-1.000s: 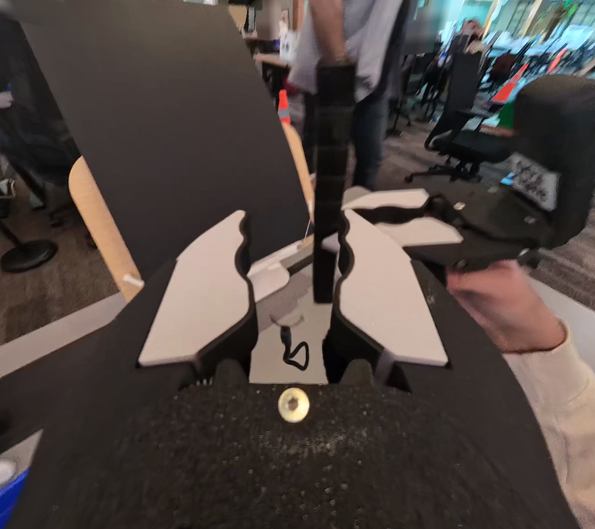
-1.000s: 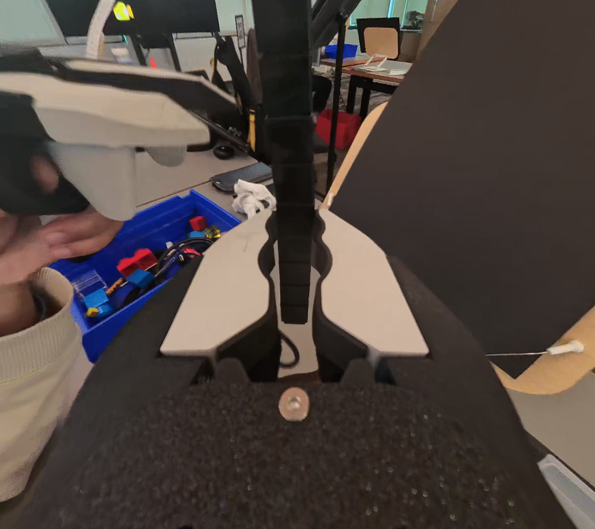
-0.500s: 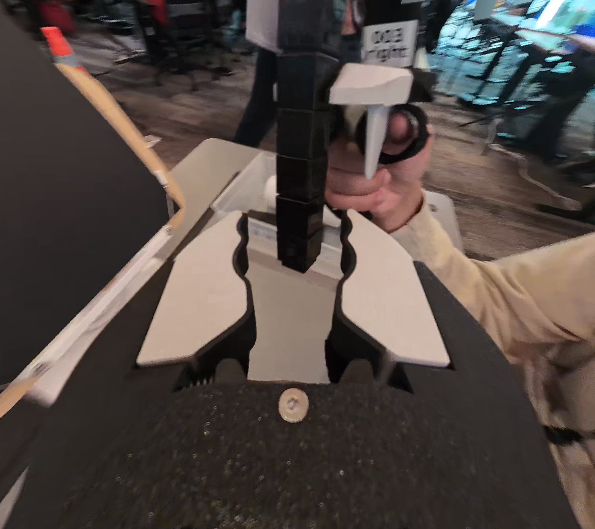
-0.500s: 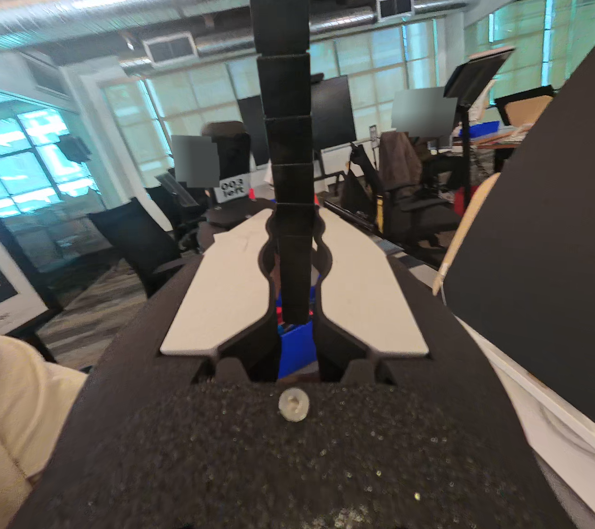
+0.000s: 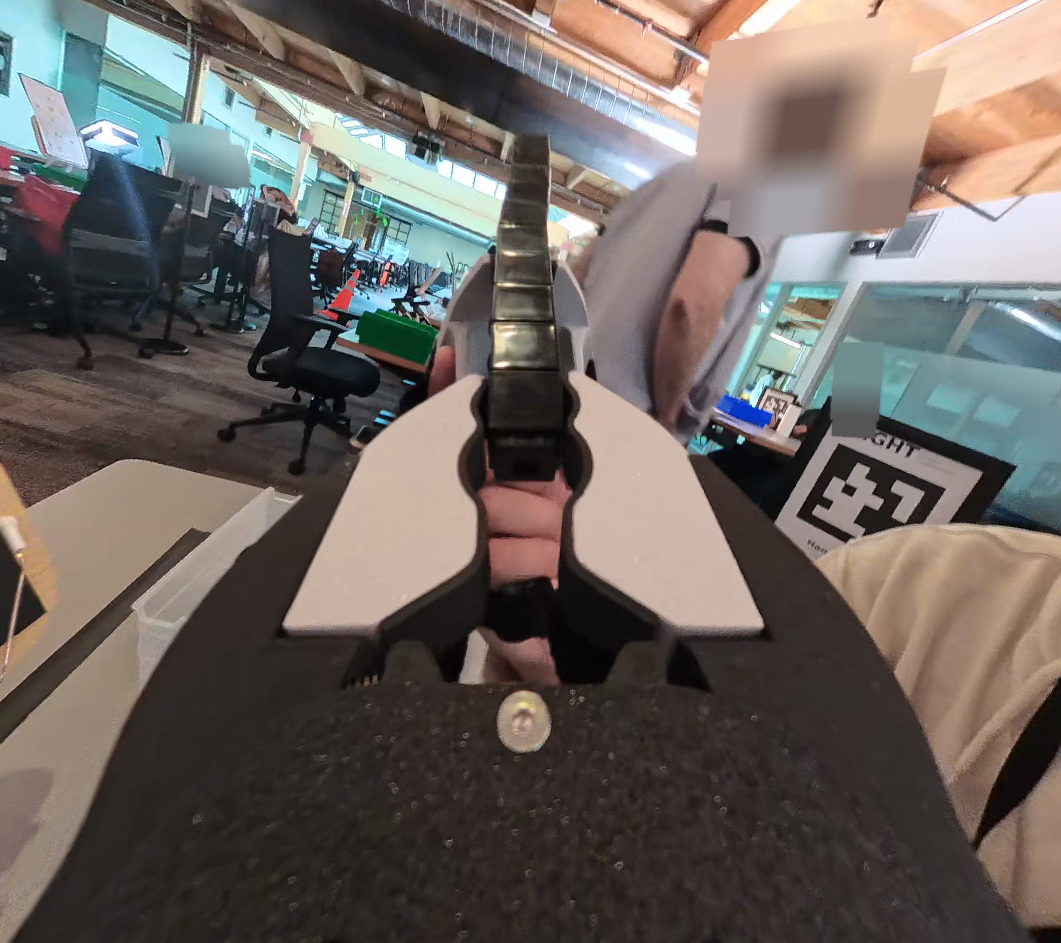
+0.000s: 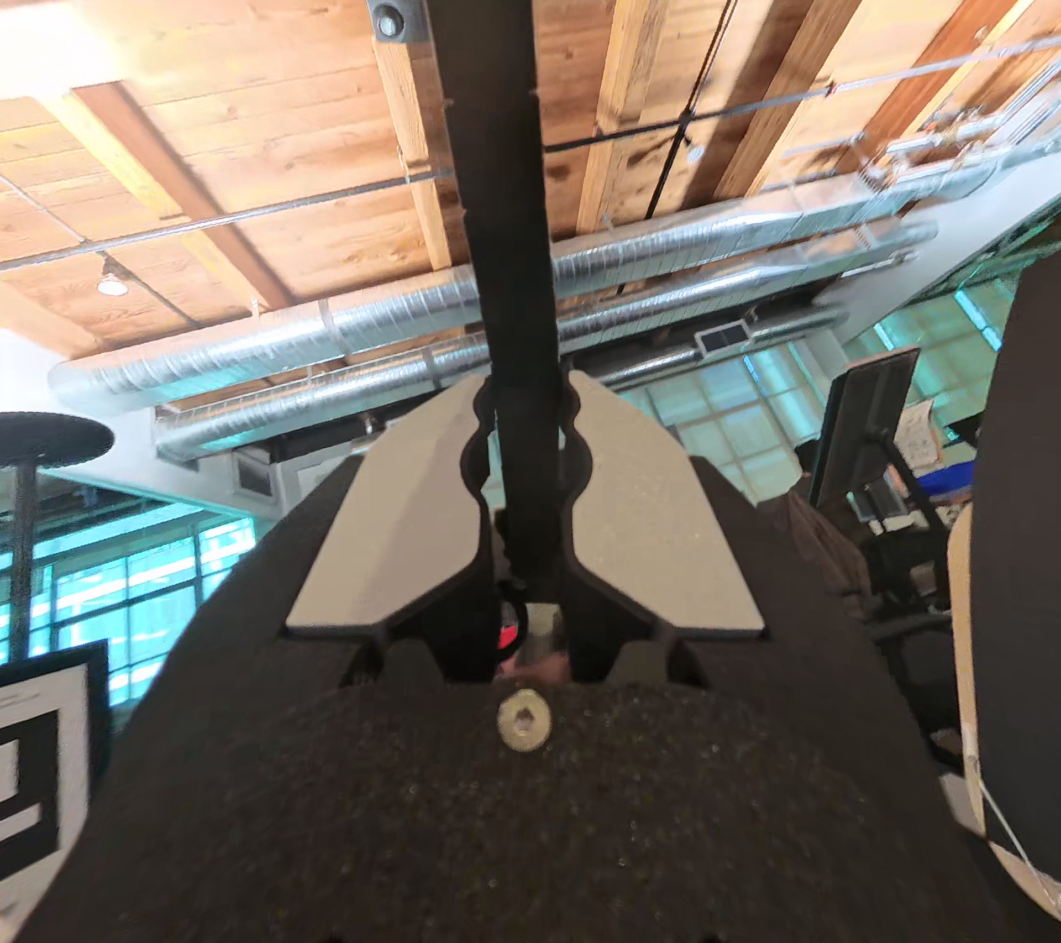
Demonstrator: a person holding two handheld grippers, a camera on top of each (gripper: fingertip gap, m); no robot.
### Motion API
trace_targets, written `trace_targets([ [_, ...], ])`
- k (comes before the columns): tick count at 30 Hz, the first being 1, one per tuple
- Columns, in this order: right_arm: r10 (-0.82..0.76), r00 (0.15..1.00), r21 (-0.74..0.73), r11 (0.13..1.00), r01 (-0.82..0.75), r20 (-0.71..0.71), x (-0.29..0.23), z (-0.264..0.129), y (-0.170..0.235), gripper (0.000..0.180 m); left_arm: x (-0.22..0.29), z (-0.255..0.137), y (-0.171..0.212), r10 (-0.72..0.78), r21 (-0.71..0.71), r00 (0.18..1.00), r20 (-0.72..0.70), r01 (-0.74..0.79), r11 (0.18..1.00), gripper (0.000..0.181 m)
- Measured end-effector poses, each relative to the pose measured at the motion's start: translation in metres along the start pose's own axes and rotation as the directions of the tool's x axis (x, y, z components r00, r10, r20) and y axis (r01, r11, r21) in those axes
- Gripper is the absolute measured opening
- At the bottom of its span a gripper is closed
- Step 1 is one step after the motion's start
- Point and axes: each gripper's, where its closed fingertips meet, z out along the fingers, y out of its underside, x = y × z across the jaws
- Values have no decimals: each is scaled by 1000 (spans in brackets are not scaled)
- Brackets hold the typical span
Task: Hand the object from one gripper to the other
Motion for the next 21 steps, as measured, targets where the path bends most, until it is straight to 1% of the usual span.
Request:
trace_targets([
  [2,-9,1000,16,1000,10,-8,1,1,1,21,-1,-2,-4,-3,28,1000,7,3,1000,21],
  [4,-1,1000,-9,1000,1,-18,2,3,4,21,-1,-5,-6,4,33,1000,10,-5,999,21],
  [6,-29,999,-49,998,27,-24,1,5,7,21,0,-9,-9,0,43,1000,1,0,999,22],
  [8,-92,995,-86,992,88,-42,1,5,8,22,1,-13,-13,6,58,1000,2,-6,998,22],
  [11,-212,972,-147,970,195,-104,7,1,1,32,-3,-23,-19,5,75,999,37,-7,997,21],
  [13,-330,930,-256,924,283,-164,20,-10,-5,38,-6,-34,-26,1,87,998,66,-7,996,21],
  [15,-476,848,-425,835,350,-235,39,-30,-11,40,-16,-49,-30,1,84,990,143,-13,996,22],
  [16,-563,791,-522,761,384,-239,46,-43,-13,45,-23,-57,-31,0,72,980,201,-15,997,21],
  [17,-658,720,-609,670,424,-222,50,-55,-16,49,-30,-65,-31,2,55,964,265,-17,998,21],
  [19,-800,587,-747,468,473,-129,50,-76,-14,46,-43,-79,-30,20,16,926,377,-28,999,22],
  [20,-835,545,-793,379,477,-72,48,-83,-8,46,-47,-85,-30,23,2,908,418,-26,1000,22],
  [21,-858,513,-822,307,479,-21,45,-86,-2,42,-50,-89,-28,24,-15,893,449,-20,1000,21],
])
